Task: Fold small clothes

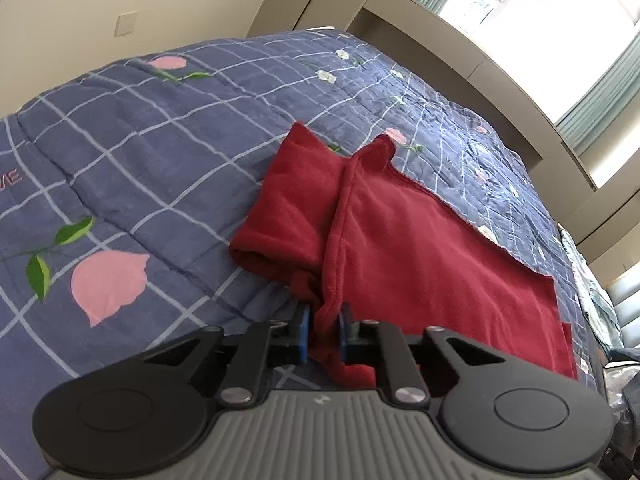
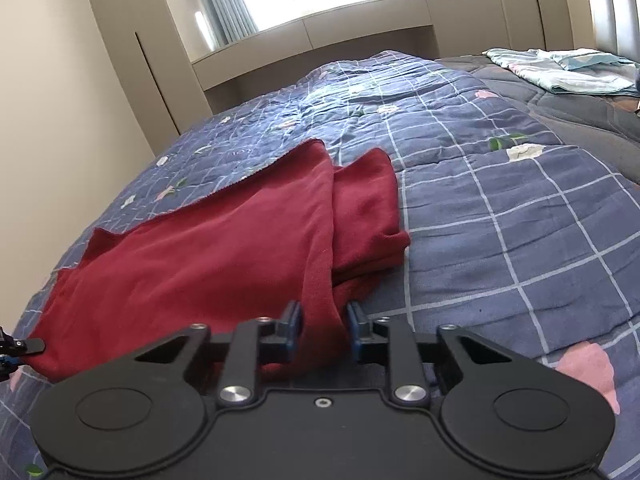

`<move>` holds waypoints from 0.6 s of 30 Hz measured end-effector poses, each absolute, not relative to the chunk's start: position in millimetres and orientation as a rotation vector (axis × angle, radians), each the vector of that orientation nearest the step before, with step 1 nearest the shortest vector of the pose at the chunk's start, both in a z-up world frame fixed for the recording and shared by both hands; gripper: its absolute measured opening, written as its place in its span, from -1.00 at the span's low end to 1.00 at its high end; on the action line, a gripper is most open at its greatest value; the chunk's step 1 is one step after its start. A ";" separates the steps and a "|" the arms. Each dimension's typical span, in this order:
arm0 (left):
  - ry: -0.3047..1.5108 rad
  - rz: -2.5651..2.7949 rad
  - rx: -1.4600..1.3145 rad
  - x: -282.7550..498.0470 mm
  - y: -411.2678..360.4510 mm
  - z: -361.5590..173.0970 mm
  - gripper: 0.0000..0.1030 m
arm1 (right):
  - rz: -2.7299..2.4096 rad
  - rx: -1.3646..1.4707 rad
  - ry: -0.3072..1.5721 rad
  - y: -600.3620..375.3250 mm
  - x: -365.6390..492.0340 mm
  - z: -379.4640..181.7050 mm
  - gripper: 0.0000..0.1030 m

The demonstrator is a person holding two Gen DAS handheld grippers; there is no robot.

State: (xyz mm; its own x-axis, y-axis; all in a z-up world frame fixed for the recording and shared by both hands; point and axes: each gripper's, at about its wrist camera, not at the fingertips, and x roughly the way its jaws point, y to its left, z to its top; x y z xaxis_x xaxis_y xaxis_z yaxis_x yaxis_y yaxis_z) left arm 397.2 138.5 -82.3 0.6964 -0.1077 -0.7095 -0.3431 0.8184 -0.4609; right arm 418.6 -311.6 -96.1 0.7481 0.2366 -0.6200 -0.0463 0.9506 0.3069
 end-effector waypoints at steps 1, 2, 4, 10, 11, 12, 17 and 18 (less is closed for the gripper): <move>0.793 0.139 -0.609 396.3 138.1 -80.2 -0.79 | 0.163 0.272 0.704 -310.3 417.3 -94.0 -0.64; 0.780 0.139 -0.607 394.5 138.0 -77.7 -0.81 | 0.164 0.253 0.701 -308.1 415.9 -91.2 -0.66; 0.738 0.133 -0.601 388.6 139.9 -69.5 -0.82 | 0.170 0.235 0.699 -305.6 413.7 -84.4 -0.69; 0.721 0.122 -0.583 379.0 149.3 -55.0 -0.84 | 0.206 0.208 0.703 -302.5 403.4 -61.3 -0.70; 0.723 0.123 -0.585 377.9 150.3 -54.9 -0.84 | 0.208 0.201 0.710 -301.3 401.5 -60.2 -0.70; 0.720 0.122 -0.587 375.9 151.1 -54.6 -0.84 | 0.211 0.197 0.717 -300.4 399.4 -59.1 -0.70; 0.728 0.117 -0.546 366.2 149.4 -56.4 -0.84 | 0.227 0.183 0.728 -297.9 385.2 -54.0 -0.69; 0.728 0.114 -0.535 363.7 149.0 -58.3 -0.84 | 0.234 0.163 0.723 -295.5 382.6 -53.8 -0.64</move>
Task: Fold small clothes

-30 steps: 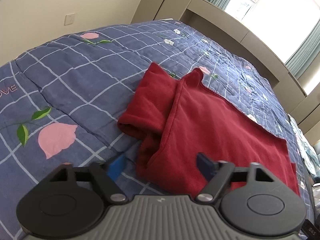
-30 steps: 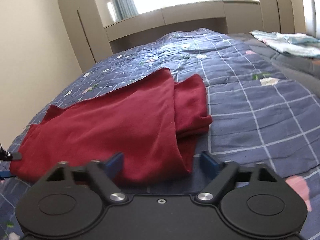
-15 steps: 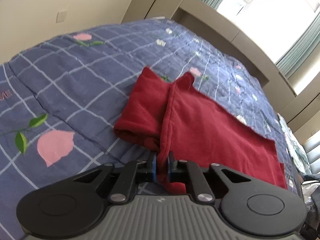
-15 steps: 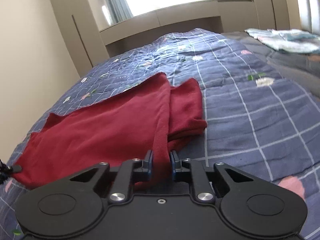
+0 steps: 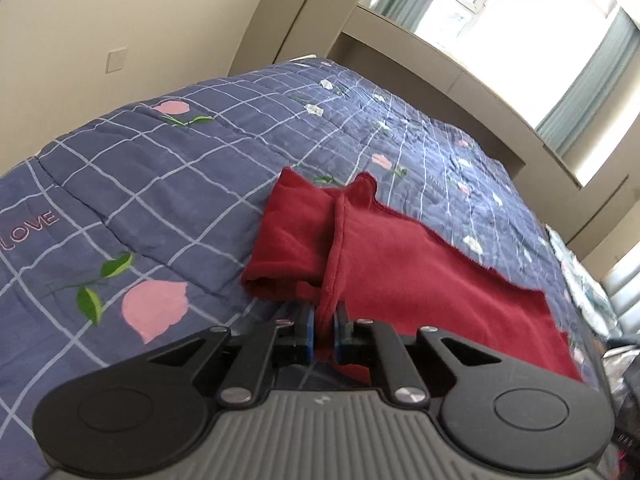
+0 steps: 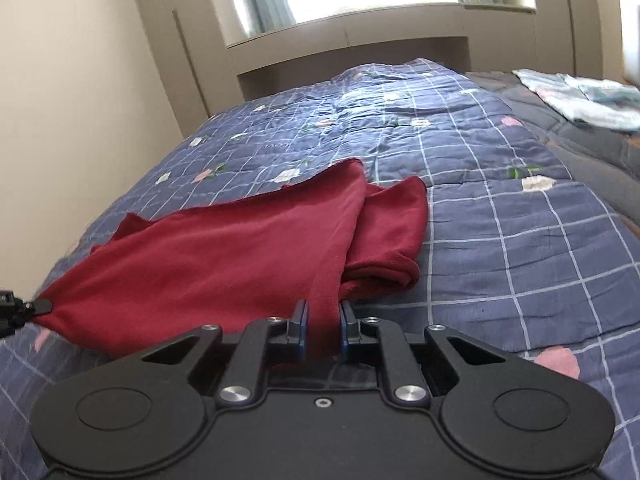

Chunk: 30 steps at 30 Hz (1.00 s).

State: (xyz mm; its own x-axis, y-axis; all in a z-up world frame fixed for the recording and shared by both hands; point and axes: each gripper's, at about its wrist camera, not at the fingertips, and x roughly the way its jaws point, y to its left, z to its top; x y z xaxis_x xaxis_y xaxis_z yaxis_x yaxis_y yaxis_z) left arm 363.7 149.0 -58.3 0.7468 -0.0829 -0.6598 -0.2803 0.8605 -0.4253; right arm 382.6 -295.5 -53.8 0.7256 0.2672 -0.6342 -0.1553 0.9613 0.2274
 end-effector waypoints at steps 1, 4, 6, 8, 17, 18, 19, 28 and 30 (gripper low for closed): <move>0.729 0.108 -0.528 363.3 148.4 -61.5 -0.84 | 0.238 0.142 0.716 -293.5 380.6 -54.0 -0.54; 0.742 0.108 -0.542 365.3 147.3 -70.2 -0.82 | 0.224 0.113 0.709 -289.7 379.3 -51.1 -0.11; 0.746 0.119 -0.551 365.6 146.2 -73.9 -0.80 | 0.222 0.089 0.681 -285.0 377.9 -44.0 0.33; 0.753 0.130 -0.574 365.2 147.1 -79.2 -0.75 | 0.225 0.030 0.628 -274.0 377.3 -36.4 0.57; 0.732 0.156 -0.744 359.8 158.7 -102.0 0.31 | 0.293 -0.240 0.468 -169.7 450.9 -51.2 0.96; 0.717 0.152 -0.764 359.6 159.4 -103.9 0.41 | 0.305 -0.263 0.454 -156.3 462.6 -57.4 0.96; 0.699 0.156 -0.792 359.1 159.9 -106.0 0.44 | 0.315 -0.280 0.449 -145.7 472.3 -62.6 0.96; 0.625 0.197 -0.914 360.3 163.1 -115.7 0.62 | 0.320 -0.431 0.490 -101.5 509.8 -110.8 0.99; 0.622 0.219 -0.908 360.5 161.0 -115.6 0.52 | 0.316 -0.440 0.481 -99.0 508.4 -115.5 0.99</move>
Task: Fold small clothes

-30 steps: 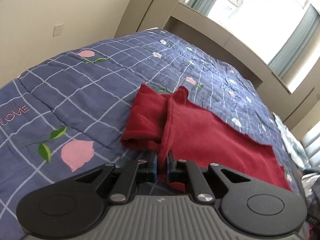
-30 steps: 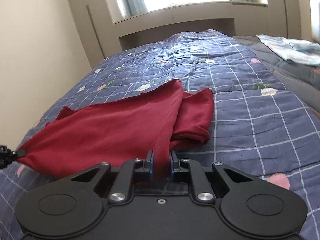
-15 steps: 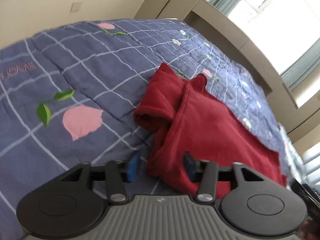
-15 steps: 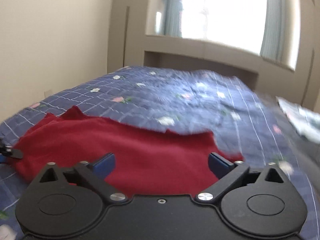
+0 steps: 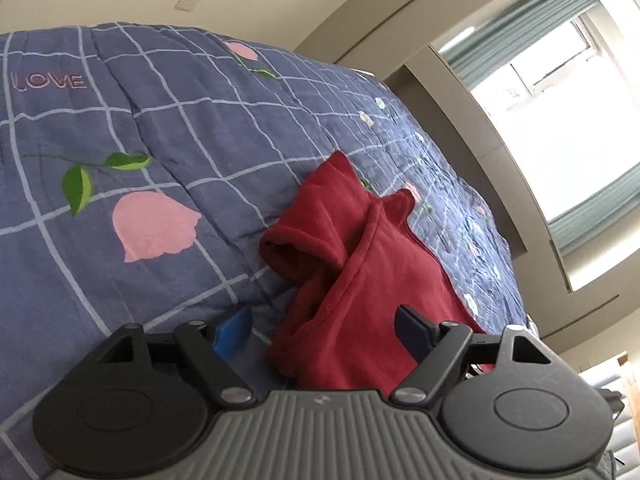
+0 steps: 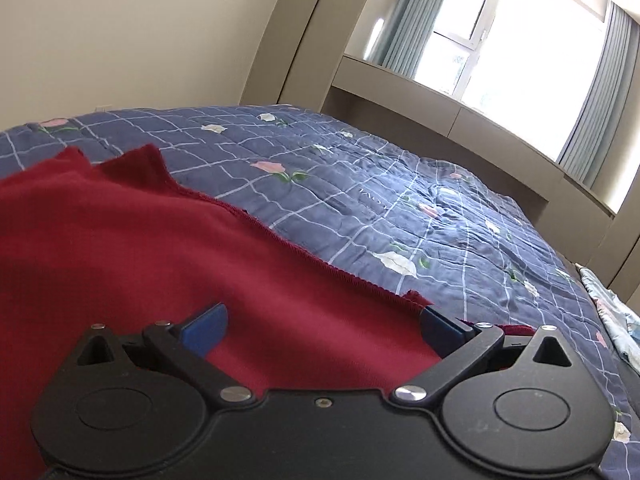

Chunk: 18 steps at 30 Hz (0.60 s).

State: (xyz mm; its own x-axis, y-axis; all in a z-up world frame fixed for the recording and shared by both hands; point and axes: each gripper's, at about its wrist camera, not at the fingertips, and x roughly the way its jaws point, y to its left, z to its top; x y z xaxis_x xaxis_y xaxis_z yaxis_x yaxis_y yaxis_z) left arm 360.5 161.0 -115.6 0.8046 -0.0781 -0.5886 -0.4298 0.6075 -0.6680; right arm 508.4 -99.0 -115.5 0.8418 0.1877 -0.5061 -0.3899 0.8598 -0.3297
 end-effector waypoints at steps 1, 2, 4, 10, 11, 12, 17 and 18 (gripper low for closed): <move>0.623 0.238 -0.899 360.6 158.8 -115.3 0.47 | 0.313 -0.444 0.476 -98.2 507.8 -116.6 0.99; 0.626 0.255 -0.891 360.4 157.0 -114.7 0.40 | 0.310 -0.448 0.472 -97.7 507.0 -117.7 0.99; 0.622 0.276 -0.888 358.8 155.0 -114.0 0.33 | 0.304 -0.457 0.465 -96.4 505.6 -119.9 0.99; 0.614 0.296 -0.911 356.1 154.6 -115.2 -0.15 | 0.299 -0.454 0.450 -97.4 502.6 -121.9 0.99; 0.618 0.288 -0.919 357.0 155.0 -116.2 -0.26 | 0.300 -0.451 0.453 -97.8 503.1 -122.1 0.99; 0.624 0.288 -0.921 358.4 155.1 -117.0 -0.32 | 0.301 -0.448 0.454 -98.2 502.8 -122.2 0.99; 0.616 0.273 -0.888 360.7 150.7 -113.3 -0.71 | 0.305 -0.442 0.461 -99.4 504.3 -122.1 0.99; 0.612 0.271 -0.878 361.0 149.3 -111.7 -0.74 | 0.305 -0.442 0.462 -99.5 504.6 -122.0 0.99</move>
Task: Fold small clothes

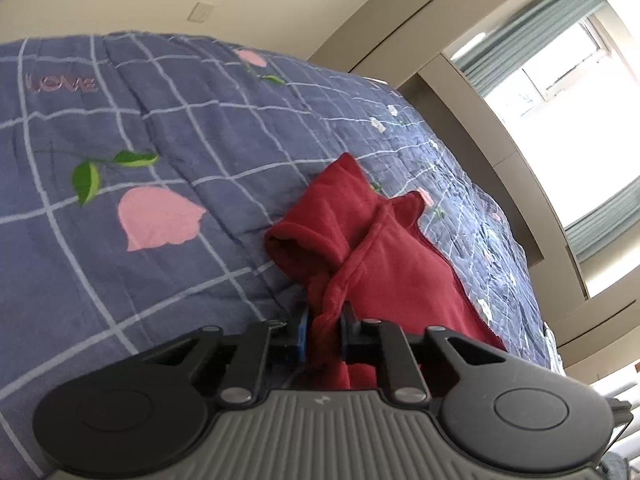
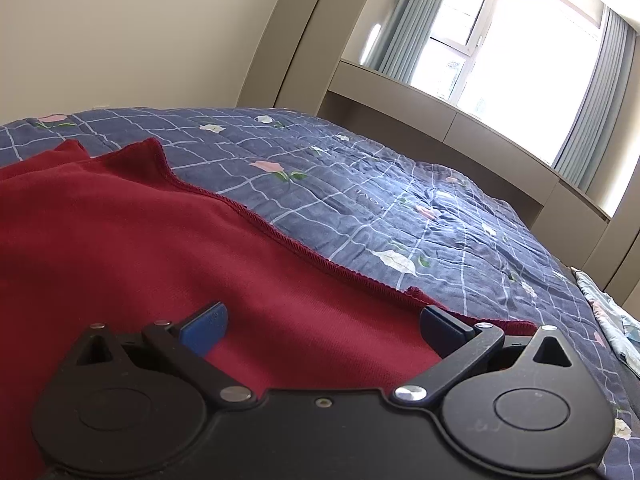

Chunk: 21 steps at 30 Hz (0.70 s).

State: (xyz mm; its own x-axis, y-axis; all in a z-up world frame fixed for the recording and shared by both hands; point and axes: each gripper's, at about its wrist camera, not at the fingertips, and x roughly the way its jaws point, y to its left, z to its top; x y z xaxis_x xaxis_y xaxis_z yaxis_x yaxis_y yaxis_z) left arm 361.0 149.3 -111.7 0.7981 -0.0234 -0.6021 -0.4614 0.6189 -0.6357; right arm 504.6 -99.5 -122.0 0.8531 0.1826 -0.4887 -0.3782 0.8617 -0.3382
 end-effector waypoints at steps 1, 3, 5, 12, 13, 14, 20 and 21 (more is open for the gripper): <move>0.606 0.268 -0.874 360.9 148.4 -110.1 -0.75 | 0.306 -0.441 0.462 -99.5 504.4 -121.5 0.99; 0.594 0.256 -0.866 360.8 147.0 -106.2 -0.77 | 0.308 -0.434 0.462 -100.6 504.5 -120.3 0.99; 0.576 0.237 -0.850 360.2 146.0 -100.8 -0.78 | 0.310 -0.430 0.464 -101.7 504.3 -119.1 0.99; 0.550 0.199 -0.765 364.7 135.1 -78.0 -0.79 | 0.304 -0.451 0.457 -98.3 502.8 -121.1 0.99; 0.550 0.196 -0.757 365.5 133.5 -75.1 -0.79 | 0.306 -0.446 0.460 -98.9 503.4 -120.6 0.99; 0.550 0.193 -0.747 366.1 132.0 -72.5 -0.79 | 0.309 -0.439 0.463 -99.9 504.2 -120.1 0.99; 0.552 0.159 -0.678 372.1 123.0 -55.7 -0.79 | 0.348 -0.374 0.479 -111.0 503.0 -111.0 0.99; 0.551 0.155 -0.668 373.1 121.5 -53.7 -0.79 | 0.362 -0.365 0.480 -112.8 500.8 -109.5 0.99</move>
State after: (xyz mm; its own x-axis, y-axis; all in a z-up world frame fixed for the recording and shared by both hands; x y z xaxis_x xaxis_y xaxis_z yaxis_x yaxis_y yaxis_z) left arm 373.1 121.5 -53.7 0.8462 -0.0365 -0.5316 -0.3087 0.7796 -0.5449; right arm 500.8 -112.8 -109.5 0.8265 0.2485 -0.5051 -0.4168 0.8733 -0.2524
